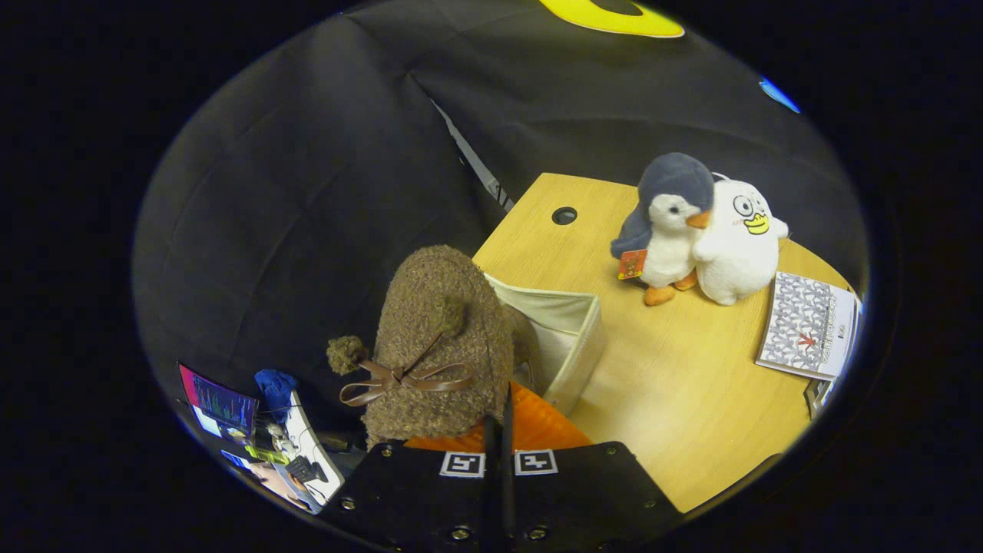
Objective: Open the storage box then place both shoes into the box .Put the left shoe in first, then the right shoe, with the right side of both shoes facing outward in a uniform manner.
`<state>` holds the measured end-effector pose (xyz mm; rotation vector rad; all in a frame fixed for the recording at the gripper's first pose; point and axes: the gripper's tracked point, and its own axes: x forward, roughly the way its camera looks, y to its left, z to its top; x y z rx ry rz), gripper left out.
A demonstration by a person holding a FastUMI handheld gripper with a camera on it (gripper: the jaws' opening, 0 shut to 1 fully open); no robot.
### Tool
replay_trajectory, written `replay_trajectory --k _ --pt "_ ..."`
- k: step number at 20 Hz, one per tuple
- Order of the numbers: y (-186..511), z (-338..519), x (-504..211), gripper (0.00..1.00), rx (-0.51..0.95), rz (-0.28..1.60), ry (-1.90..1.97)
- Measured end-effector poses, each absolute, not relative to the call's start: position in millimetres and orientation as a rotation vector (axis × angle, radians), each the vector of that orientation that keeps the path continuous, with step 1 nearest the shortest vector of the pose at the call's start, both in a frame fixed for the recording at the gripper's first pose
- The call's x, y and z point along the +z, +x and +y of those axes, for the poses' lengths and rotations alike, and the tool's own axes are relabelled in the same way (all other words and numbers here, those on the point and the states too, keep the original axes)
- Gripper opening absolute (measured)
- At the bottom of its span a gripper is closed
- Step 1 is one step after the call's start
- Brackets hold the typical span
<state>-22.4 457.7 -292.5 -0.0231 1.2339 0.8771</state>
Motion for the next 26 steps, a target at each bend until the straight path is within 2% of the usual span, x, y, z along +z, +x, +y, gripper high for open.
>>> replay_trajectory --k 8,18,19,22,26 --pt "-18 508 -340 0.0 0.868 1.232 -0.176" --pt "-38 508 -373 0.02 0.873 1.259 -0.295" --pt "-37 505 -371 0.07 0.893 1.249 -0.311" --pt "-20 506 -342 1.0 0.885 1.149 -0.182" --pt "8 474 -253 0.99 0.849 0.923 -0.014"
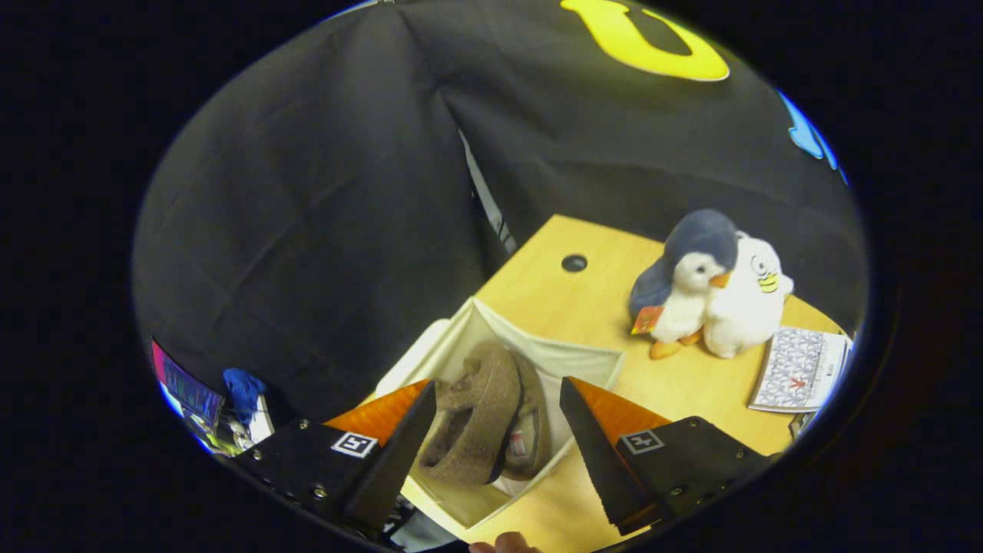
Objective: Open the storage box then place both shoes into the box .Put the left shoe in first, then the right shoe, with the right side of both shoes facing outward in a uniform manner.
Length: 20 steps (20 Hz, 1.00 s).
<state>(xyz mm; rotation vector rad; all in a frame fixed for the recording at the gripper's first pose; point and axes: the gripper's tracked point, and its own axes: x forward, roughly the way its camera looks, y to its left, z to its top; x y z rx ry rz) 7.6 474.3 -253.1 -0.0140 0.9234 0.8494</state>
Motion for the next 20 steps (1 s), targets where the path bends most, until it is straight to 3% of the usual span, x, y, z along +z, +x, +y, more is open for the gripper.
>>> replay_trajectory --k 7,13,20 --pt "34 297 -104 0.99 0.502 0.521 0.093" --pt "48 159 -26 0.99 0.186 0.226 0.063" --pt "37 80 14 0.99 0.081 0.124 0.018"
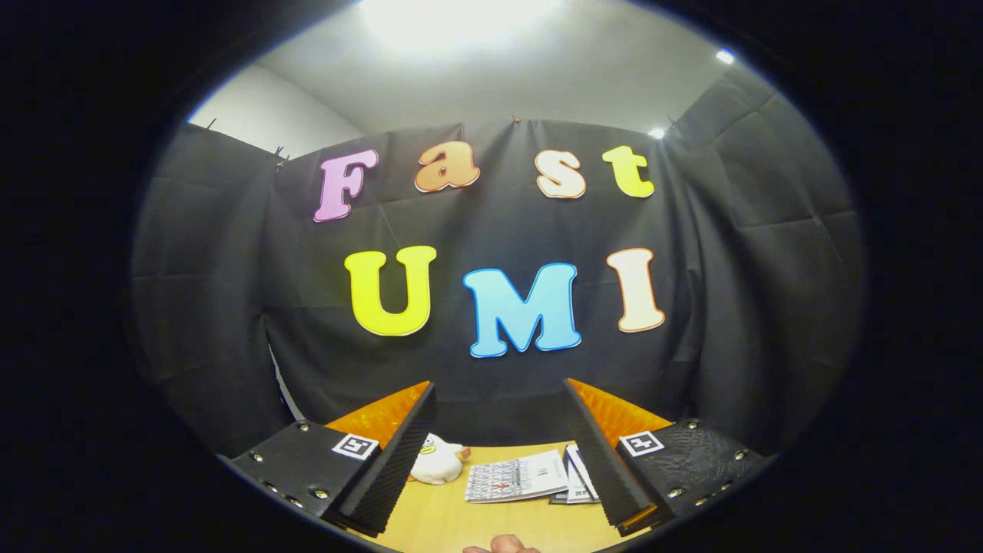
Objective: Open the storage box then place both shoes into the box .Put the left shoe in first, then the right shoe, with the right side of both shoes facing outward in a uniform manner.
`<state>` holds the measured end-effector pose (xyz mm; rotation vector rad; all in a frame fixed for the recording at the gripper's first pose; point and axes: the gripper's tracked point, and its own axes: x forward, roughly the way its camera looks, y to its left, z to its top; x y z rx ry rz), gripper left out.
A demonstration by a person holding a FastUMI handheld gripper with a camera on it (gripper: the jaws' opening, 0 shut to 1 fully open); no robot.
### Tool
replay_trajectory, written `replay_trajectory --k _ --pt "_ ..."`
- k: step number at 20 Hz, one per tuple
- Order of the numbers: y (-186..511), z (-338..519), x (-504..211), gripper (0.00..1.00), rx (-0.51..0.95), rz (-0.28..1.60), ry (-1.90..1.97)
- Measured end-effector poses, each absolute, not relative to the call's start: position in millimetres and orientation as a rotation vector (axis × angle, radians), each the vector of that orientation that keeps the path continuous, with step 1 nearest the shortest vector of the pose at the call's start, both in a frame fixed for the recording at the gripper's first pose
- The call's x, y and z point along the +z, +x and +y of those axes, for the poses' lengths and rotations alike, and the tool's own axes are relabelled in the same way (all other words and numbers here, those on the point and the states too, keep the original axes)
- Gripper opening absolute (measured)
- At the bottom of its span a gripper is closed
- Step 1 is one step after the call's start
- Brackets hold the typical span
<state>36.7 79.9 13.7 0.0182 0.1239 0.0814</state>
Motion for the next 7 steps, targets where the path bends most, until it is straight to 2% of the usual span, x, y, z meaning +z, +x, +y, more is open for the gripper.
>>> replay_trajectory --k 7 --pt "46 52 12 0.99 0.124 0.131 0.029"
